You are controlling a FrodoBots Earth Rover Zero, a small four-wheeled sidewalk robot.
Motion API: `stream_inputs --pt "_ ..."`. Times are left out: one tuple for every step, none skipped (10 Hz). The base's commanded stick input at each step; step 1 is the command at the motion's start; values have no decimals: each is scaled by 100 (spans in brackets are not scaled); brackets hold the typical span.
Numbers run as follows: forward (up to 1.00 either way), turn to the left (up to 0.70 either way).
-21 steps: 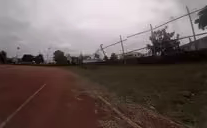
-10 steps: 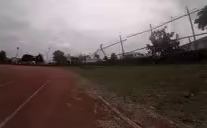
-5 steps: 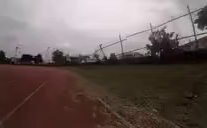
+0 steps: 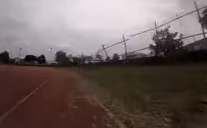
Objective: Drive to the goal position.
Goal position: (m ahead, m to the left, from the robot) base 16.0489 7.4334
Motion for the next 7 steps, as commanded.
stream_inputs --pt "70 35" --pt "70 35" --pt "70 35" --pt "70 35" --pt "70 35" --pt "70 35" --pt "70 35"
